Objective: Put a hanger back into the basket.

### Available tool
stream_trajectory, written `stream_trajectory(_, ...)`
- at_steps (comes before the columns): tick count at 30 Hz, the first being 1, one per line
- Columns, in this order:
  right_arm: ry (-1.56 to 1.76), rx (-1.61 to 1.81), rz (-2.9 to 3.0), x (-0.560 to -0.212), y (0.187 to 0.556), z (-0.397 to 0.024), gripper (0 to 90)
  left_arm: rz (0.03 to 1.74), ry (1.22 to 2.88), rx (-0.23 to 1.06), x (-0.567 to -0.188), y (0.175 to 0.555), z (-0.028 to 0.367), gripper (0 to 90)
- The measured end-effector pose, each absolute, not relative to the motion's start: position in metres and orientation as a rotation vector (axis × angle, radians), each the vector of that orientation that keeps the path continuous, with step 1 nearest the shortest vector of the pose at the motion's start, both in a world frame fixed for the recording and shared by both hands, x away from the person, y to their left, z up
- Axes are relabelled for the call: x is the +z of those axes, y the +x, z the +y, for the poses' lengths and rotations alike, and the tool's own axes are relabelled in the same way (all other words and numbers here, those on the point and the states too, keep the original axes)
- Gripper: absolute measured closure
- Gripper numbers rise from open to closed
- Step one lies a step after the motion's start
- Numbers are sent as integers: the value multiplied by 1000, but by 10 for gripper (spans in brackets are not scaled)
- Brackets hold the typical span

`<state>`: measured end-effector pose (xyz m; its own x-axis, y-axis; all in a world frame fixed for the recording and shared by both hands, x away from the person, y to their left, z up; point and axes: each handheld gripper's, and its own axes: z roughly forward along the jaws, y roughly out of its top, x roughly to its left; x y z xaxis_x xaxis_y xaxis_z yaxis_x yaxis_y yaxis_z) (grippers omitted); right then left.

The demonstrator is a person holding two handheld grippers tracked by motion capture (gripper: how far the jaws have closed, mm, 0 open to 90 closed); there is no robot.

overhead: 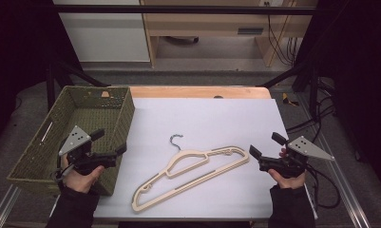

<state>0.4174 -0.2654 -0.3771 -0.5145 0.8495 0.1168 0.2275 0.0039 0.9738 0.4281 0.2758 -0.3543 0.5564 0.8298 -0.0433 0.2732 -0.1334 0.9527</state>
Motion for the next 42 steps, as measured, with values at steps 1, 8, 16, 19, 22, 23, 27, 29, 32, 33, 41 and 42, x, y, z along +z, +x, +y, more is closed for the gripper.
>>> stream_trajectory(1, 1117, 1546, 1760, -377, 418, -264, 35, 933, 1684, 627, -354, 428, 276, 38)
stream_trajectory(8, 1111, 1539, 1798, -373, 422, -248, 65, 921, 1700, 623, -356, 426, 281, 41)
stream_trajectory(16, 1084, 1492, 1882, -366, 434, -214, 81, 933, 1677, 630, -354, 427, 289, 41)
stream_trajectory(19, 1082, 1496, 1904, -363, 440, -200, 90, 937, 1673, 628, -354, 427, 291, 41)
stream_trajectory(22, 1083, 1500, 1922, -362, 447, -185, 99, 942, 1670, 632, -354, 426, 293, 41)
stream_trajectory(23, 1085, 1497, 1930, -363, 450, -179, 104, 943, 1667, 632, -354, 426, 294, 41)
stream_trajectory(27, 1096, 1489, 1962, -367, 459, -163, 131, 947, 1663, 636, -354, 425, 295, 41)
stream_trajectory(29, 1094, 1464, 2008, -372, 469, -146, 157, 947, 1668, 637, -355, 425, 295, 41)
stream_trajectory(32, 1099, 1438, 2048, -378, 479, -129, 173, 944, 1674, 639, -356, 425, 294, 41)
stream_trajectory(33, 1097, 1427, 2059, -380, 482, -125, 173, 944, 1674, 639, -356, 425, 294, 41)
stream_trajectory(41, 1114, 1402, 2105, -390, 499, -103, 206, 946, 1680, 641, -357, 426, 294, 41)
stream_trajectory(42, 1109, 1398, 2115, -392, 502, -98, 220, 946, 1684, 638, -358, 427, 293, 41)
